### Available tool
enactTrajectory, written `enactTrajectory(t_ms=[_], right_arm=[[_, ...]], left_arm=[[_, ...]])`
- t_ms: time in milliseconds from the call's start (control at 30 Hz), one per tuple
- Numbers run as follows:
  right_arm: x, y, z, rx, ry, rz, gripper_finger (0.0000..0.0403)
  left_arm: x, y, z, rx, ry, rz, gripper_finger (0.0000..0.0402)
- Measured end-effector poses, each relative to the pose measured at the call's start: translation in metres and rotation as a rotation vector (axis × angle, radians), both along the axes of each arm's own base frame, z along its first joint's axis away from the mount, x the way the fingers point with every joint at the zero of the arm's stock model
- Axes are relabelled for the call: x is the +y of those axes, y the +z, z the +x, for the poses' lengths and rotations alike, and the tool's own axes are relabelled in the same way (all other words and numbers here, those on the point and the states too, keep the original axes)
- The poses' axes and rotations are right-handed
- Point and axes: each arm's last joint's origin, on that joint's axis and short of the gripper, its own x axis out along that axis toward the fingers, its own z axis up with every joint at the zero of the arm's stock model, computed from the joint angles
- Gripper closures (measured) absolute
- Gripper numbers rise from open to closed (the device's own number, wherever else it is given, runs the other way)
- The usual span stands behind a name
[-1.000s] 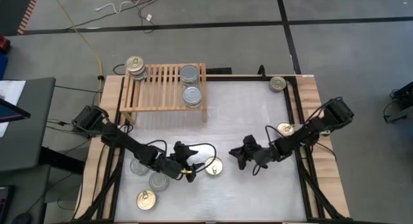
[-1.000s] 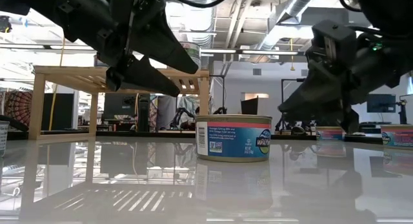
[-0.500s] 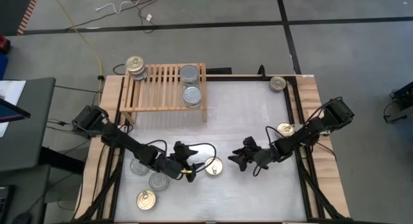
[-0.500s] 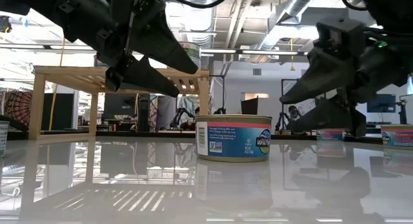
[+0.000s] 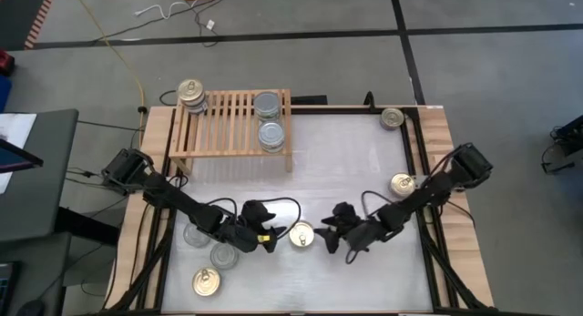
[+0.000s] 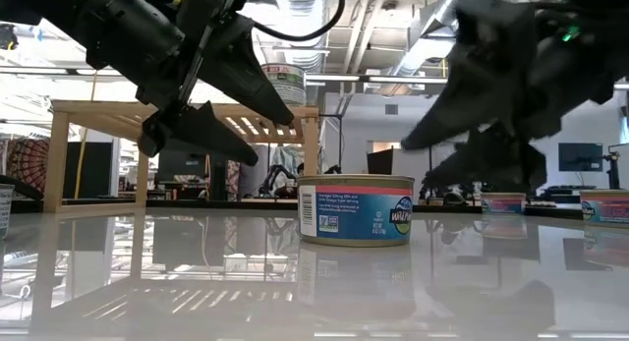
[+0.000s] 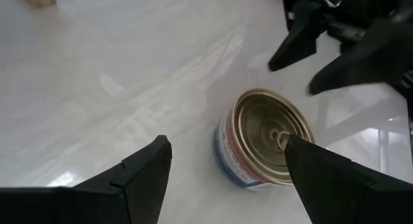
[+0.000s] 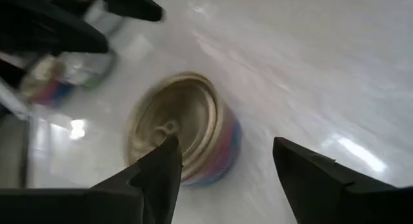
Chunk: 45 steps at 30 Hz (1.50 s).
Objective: Stack canned seafood by type on shelf
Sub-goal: Put the blue tuna can on the shelf
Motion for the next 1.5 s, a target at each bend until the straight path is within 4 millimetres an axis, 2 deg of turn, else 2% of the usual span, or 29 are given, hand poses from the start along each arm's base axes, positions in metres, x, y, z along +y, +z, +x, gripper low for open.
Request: enactTrajectory(t_ms=[133,267,567,700,900,1067,1200,1500], right_arm=[[0.003,-0.004,0.012,0.016,-0.009,-0.011,0.0138],[-0.004,-0.009,0.018,0.04,-0.021,0.018,0.0139],[-0.005,-0.019,0.024,0.036,-0.01,0.062,0.0139],[-0.005,-0.019,0.024,0.036,-0.006,0.055,0.0148],[-0.005,-0.018,0.024,0.036,-0.001,0.049,0.0206],[-0.005,-0.018,0.024,0.033,0.001,0.048,0.027],[-0.005,-0.017,0.025,0.035,0.009,0.037,0.0313],[-0.005,-0.017,0.024,0.034,0.003,0.013,0.0365]], left_arm=[[-0.003,-0.001,-0.002,0.001,0.0,-0.013,0.0111],[-0.008,-0.001,-0.004,-0.004,-0.007,-0.025,0.0111],[-0.017,-0.03,0.008,-0.043,0.02,-0.097,0.0111],[-0.016,-0.031,0.008,-0.042,0.028,-0.137,0.0111],[-0.016,-0.032,0.009,-0.047,0.044,-0.2,0.0111],[-0.013,-0.033,0.011,-0.067,0.107,-0.382,0.0111],[-0.008,-0.033,0.014,-0.063,0.114,-0.445,0.0111],[-0.002,-0.031,0.019,-0.079,0.137,-0.552,0.0111]])
